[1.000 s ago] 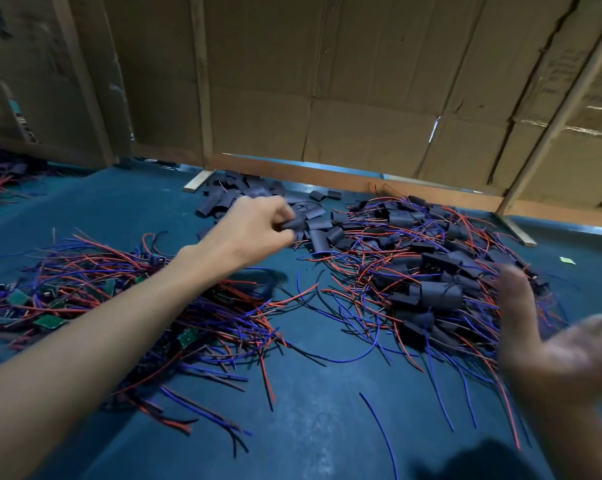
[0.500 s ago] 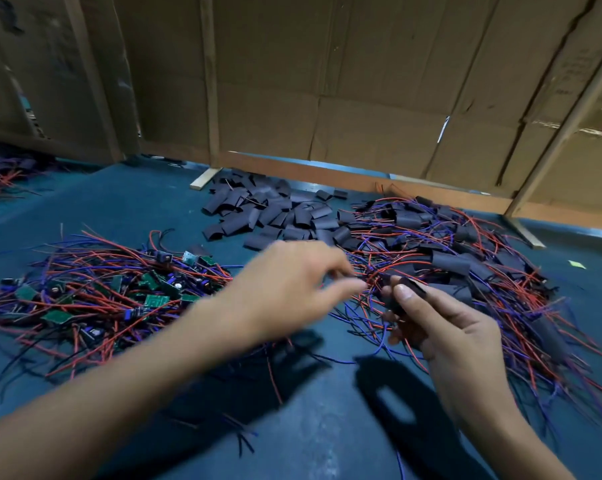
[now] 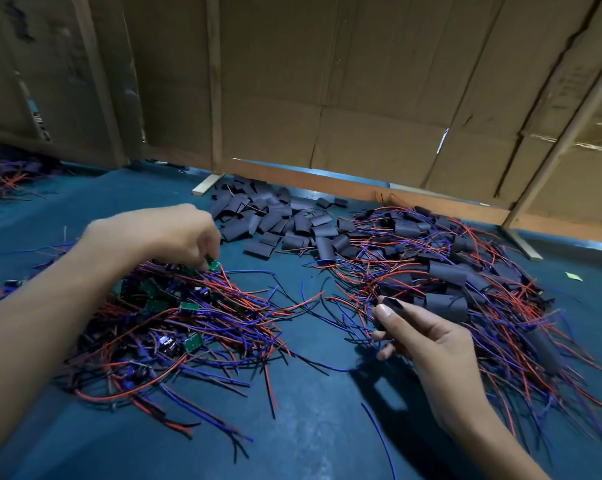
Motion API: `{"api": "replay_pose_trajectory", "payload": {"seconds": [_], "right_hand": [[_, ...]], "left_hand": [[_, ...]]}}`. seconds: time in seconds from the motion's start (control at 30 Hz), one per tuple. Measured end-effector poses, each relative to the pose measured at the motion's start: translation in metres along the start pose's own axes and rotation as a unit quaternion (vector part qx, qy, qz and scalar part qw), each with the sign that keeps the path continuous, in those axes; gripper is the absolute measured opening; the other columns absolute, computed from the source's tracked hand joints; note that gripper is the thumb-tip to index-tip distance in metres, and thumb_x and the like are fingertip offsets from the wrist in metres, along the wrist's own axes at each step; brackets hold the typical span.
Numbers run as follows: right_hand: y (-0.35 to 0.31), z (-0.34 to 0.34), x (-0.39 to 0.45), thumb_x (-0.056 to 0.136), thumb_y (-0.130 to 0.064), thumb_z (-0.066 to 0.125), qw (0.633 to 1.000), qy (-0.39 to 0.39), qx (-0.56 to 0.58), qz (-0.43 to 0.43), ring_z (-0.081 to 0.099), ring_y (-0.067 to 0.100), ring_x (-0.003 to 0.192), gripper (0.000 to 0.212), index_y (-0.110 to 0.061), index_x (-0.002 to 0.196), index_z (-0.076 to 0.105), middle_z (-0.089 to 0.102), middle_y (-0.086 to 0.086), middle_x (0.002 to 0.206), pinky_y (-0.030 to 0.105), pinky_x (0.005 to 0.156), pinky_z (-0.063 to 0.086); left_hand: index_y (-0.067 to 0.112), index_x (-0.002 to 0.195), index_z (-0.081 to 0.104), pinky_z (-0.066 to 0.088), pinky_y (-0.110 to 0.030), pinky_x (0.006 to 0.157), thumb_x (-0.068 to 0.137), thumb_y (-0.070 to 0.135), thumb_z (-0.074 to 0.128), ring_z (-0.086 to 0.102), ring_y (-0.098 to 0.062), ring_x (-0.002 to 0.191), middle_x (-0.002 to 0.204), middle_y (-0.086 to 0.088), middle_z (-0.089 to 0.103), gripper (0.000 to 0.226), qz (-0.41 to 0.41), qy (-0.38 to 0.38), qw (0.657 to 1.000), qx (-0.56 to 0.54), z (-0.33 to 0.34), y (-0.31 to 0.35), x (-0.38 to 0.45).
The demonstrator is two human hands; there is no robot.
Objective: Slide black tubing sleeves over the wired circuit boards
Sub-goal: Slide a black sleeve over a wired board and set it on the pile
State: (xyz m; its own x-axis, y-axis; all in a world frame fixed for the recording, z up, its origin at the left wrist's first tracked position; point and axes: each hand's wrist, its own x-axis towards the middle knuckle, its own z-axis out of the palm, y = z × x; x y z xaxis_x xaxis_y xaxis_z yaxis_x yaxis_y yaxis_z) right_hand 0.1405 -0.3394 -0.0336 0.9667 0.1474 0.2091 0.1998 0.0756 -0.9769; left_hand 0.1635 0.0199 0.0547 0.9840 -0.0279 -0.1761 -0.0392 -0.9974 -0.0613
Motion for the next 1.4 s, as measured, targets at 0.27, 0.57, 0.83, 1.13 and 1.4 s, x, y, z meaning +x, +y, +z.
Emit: {"api": "replay_pose_trajectory", "payload": {"seconds": [0.27,0.57,0.83,1.13,1.4], "right_hand": [[-0.004,-0.006,0.003,0.082,-0.029,0.075,0.999,0.038,0.038,0.005,0.065,0.017,0.069,0.024,-0.01,0.095,0.08,0.071,0.013,0.085,0.023,0.055,0.053],[-0.006,-0.006,0.002,0.078,-0.038,0.076,0.999,0.009,0.03,0.007,0.068,0.021,0.073,0.034,-0.013,0.102,0.08,0.075,0.018,0.095,0.029,0.062,0.055],[-0.011,0.014,-0.017,0.081,-0.024,0.079,0.985,-0.166,-0.031,0.026,0.059,0.018,0.06,0.021,-0.012,0.099,0.079,0.068,0.011,0.074,0.025,0.057,0.051],[-0.012,0.025,-0.027,0.086,-0.039,0.072,0.957,-0.258,-0.133,-0.012,0.053,0.006,0.056,0.019,-0.025,0.097,0.079,0.057,0.007,0.077,0.018,0.058,0.045],[-0.008,0.023,-0.026,0.084,-0.041,0.074,0.95,-0.24,-0.188,-0.07,0.056,0.002,0.07,0.032,-0.031,0.115,0.076,0.064,-0.007,0.083,0.016,0.069,0.042]], "left_hand": [[0.01,0.097,0.07,0.056,-0.022,0.078,0.087,0.014,0.076,0.067,-0.008,0.074,0.084,-0.001,0.072,0.013,0.162,0.432,0.863,-0.206,-0.027,0.038,-0.015],[0.005,0.104,0.057,0.06,-0.034,0.058,0.101,0.015,0.052,0.073,-0.022,0.068,0.086,-0.013,0.074,0.012,0.07,0.076,0.445,-0.89,-0.012,0.127,-0.011],[0.012,0.07,0.047,0.022,-0.019,0.038,0.106,0.03,0.045,0.027,-0.006,0.041,0.072,0.011,0.015,0.041,0.041,-0.071,0.161,-0.983,0.04,0.152,-0.013],[0.021,0.07,0.041,0.017,-0.024,0.036,0.106,0.044,0.038,0.011,-0.008,0.045,0.052,0.008,0.026,0.043,0.128,-0.085,0.157,-0.976,0.034,0.157,-0.031],[0.02,0.063,0.034,0.016,-0.027,0.035,0.106,0.048,0.039,0.008,-0.009,0.044,0.055,0.008,0.015,0.051,0.122,-0.104,0.152,-0.975,0.035,0.159,-0.034]]}}
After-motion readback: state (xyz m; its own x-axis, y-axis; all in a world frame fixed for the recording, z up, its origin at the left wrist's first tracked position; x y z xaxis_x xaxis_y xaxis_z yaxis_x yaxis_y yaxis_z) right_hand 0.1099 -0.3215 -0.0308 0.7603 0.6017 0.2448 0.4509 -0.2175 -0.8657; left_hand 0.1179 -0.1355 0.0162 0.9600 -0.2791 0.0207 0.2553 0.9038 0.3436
